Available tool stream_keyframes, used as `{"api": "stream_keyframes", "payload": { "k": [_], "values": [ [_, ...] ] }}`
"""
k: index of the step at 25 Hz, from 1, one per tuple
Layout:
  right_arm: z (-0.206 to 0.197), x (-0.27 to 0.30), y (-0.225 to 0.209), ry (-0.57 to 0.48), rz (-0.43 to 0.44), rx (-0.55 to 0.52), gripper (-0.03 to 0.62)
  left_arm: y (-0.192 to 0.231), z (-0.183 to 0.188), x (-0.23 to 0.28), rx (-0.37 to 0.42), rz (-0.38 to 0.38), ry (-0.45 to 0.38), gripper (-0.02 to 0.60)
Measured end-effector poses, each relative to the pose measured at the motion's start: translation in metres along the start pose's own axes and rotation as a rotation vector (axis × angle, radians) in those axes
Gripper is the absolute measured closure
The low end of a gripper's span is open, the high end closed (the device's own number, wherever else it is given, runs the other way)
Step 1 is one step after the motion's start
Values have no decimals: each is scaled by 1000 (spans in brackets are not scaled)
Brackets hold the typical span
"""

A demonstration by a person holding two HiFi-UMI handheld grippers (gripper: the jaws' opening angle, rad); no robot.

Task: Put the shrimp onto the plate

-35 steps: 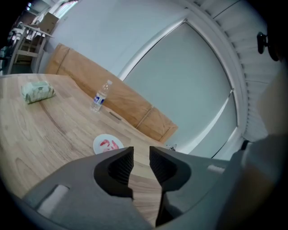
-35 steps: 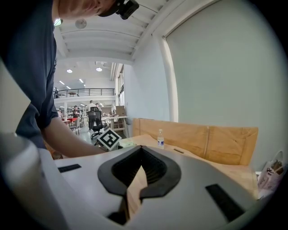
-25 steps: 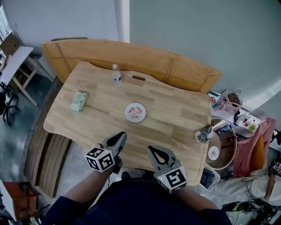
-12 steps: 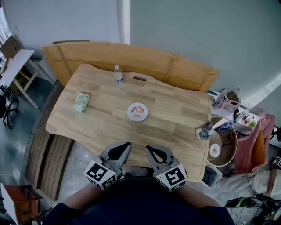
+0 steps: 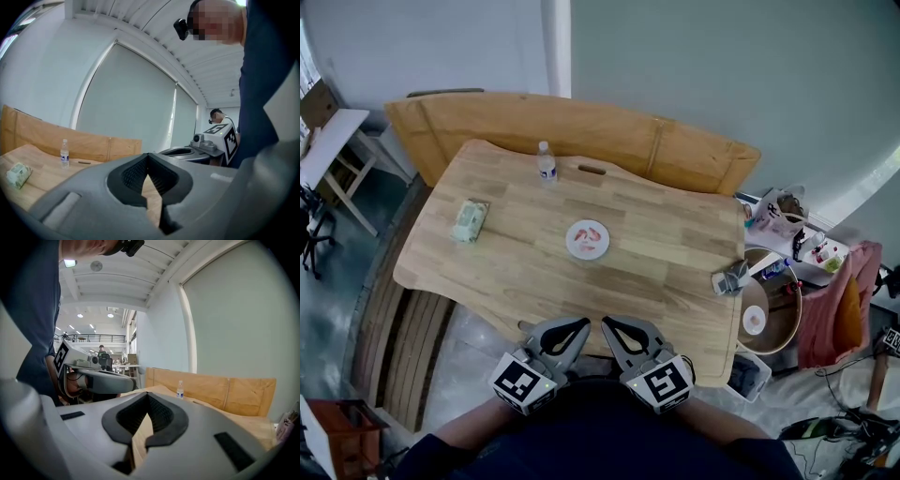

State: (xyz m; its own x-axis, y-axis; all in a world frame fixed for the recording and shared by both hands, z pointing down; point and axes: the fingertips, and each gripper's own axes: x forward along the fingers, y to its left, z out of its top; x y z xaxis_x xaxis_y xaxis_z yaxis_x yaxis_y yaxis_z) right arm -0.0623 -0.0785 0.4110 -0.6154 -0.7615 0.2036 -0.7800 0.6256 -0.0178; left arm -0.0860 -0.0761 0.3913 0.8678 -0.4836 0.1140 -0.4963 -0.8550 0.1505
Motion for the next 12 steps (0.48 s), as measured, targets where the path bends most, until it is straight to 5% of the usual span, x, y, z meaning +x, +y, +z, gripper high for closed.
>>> {"api": "stream_keyframes", "payload": {
  "k": [12],
  "values": [
    [-2,-2,2,8,14,9,585,-8,-1,-1,-15,5,0,575]
  ]
}}
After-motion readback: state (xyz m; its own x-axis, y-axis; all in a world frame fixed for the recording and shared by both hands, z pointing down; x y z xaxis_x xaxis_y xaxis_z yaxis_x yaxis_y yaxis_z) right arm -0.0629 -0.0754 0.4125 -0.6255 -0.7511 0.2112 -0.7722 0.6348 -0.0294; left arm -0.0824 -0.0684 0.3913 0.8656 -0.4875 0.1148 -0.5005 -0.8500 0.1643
